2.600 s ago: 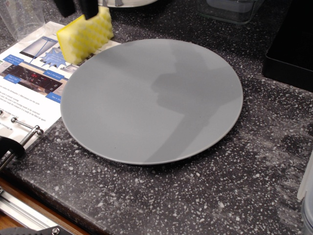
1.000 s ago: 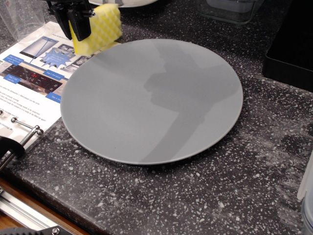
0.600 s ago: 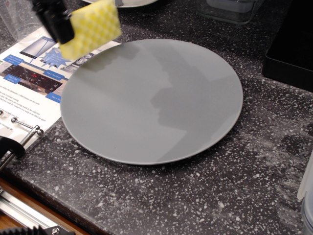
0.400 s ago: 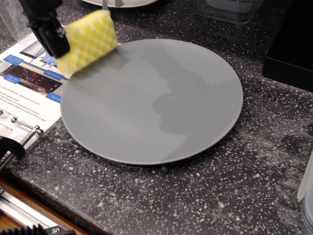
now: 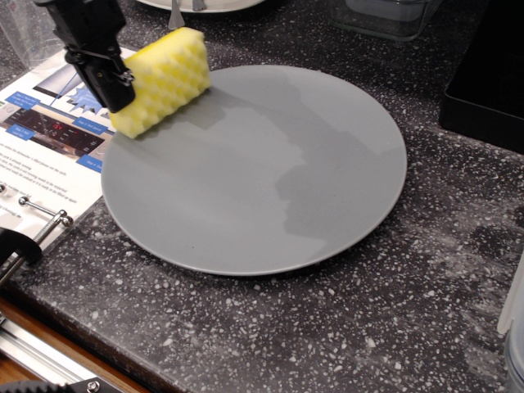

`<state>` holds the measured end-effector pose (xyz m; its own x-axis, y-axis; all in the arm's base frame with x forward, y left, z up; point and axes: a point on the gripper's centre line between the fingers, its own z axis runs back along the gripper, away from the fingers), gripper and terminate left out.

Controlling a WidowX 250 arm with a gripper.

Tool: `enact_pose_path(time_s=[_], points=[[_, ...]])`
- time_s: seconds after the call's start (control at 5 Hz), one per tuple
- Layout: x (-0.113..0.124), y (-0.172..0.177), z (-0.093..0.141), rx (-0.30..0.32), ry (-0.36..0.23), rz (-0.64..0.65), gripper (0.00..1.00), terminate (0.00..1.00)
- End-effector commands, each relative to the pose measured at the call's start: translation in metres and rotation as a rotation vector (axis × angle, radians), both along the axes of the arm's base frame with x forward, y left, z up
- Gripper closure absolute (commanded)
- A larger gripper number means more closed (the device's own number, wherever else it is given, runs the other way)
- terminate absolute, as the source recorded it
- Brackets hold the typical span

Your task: Pick up sponge and wipe plate

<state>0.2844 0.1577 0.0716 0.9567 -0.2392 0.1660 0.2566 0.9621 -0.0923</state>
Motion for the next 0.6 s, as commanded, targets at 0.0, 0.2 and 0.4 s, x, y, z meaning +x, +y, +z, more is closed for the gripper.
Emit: enact_pose_path(time_s=[0.0, 0.2, 0.4], points=[[0.009, -0.036, 0.004, 0.112, -0.001, 0.015, 1.00, 0.00], [0.009, -0.056, 0.000, 0.122, -0.015, 0.032, 1.00, 0.00], [0.007, -0.082, 0.007, 0.109, -0.009, 0.048, 1.00, 0.00]])
